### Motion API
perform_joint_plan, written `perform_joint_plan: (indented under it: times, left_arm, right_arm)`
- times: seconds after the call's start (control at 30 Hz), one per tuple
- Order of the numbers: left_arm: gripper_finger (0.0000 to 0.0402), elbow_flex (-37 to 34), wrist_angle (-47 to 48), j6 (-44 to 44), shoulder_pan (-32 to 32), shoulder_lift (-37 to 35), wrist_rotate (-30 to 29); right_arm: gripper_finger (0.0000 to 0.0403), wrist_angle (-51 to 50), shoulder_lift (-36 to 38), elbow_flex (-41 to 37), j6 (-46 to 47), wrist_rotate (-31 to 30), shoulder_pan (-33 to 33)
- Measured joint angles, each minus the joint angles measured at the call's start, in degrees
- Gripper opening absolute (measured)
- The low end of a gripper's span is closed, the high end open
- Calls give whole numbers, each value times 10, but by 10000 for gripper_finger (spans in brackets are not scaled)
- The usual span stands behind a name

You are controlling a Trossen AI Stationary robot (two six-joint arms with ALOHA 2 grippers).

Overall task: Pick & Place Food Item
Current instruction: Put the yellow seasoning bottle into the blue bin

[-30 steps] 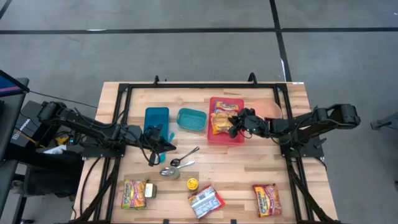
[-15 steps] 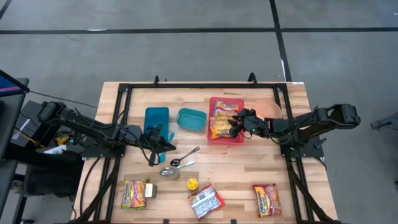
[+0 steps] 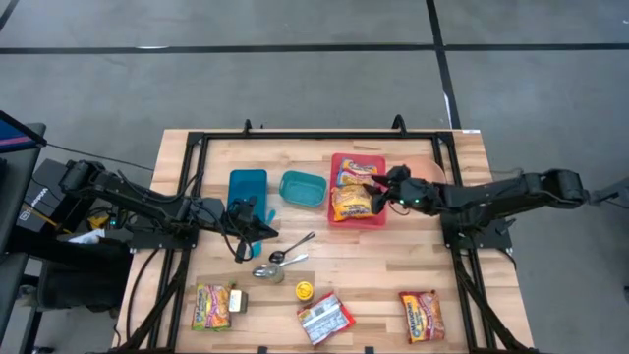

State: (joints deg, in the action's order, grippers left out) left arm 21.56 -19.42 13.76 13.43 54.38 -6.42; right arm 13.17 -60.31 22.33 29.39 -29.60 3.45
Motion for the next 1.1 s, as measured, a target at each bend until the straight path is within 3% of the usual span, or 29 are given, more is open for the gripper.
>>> perform_joint_plan:
  times: [0.43,0.77,1.1]
  left_arm:
    - [0,0,-12,0,0,0,0]
    - [0,0,-56,0,0,0,3]
    - [0,0,-50,5,43,4,33]
  right_arm:
    - [192,1,104,0,0,56,-86]
    - [177,-12,102,0,2,55,-179]
    - [162,-17,81,-1,0,7,-225]
